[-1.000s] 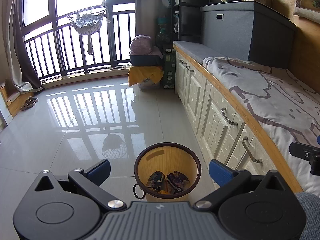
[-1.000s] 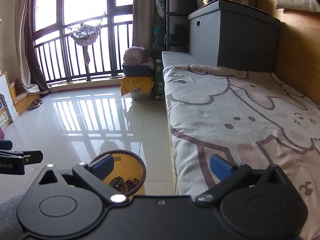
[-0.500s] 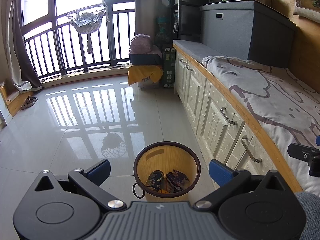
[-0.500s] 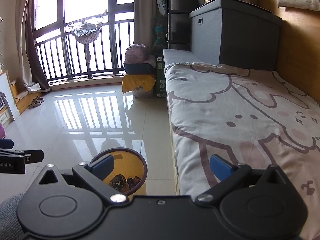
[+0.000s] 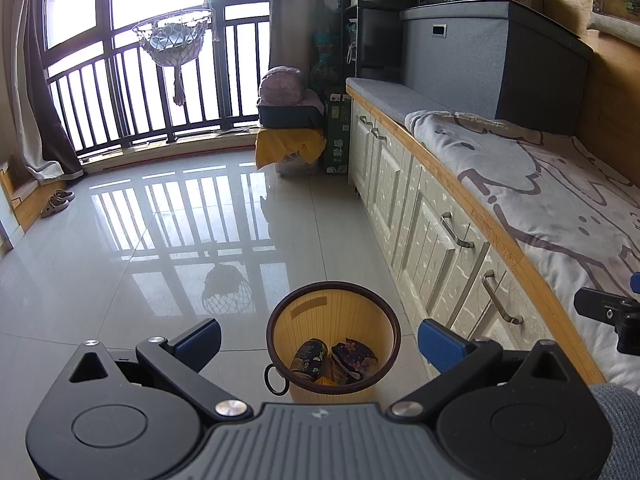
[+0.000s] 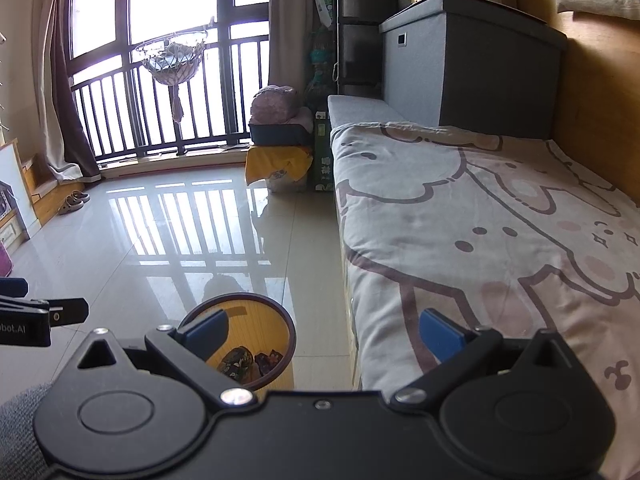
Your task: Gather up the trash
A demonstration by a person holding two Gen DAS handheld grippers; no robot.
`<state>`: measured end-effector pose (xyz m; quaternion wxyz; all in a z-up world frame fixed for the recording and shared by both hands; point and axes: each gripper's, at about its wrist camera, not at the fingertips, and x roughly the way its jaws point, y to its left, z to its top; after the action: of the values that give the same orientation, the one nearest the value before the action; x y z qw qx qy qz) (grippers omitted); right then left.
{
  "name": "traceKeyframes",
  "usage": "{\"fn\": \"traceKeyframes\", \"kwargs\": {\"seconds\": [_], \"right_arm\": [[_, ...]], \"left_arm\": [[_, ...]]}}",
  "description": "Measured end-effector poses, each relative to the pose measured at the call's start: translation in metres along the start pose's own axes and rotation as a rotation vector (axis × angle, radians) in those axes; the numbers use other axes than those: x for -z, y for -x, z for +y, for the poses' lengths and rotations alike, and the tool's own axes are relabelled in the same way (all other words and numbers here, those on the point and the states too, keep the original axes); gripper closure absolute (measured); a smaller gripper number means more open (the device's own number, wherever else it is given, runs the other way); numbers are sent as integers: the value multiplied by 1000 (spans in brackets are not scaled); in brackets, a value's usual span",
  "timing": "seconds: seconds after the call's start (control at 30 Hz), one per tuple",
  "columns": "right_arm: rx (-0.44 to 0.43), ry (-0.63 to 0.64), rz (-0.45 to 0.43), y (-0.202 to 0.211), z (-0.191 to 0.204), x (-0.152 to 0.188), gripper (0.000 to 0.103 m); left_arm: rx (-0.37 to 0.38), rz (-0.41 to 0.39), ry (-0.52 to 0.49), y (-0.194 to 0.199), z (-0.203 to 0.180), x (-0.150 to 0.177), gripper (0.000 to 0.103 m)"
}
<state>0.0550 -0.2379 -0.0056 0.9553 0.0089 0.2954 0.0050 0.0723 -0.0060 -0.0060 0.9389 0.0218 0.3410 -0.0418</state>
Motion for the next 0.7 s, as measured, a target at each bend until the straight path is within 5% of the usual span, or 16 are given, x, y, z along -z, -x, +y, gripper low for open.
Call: {"fn": "traceKeyframes", "kwargs": {"seconds": [0.7], "right_arm": [[0,1,1,0,0,0,0]], "left_arm": [[3,2,0,0,-2,2,0]]}}
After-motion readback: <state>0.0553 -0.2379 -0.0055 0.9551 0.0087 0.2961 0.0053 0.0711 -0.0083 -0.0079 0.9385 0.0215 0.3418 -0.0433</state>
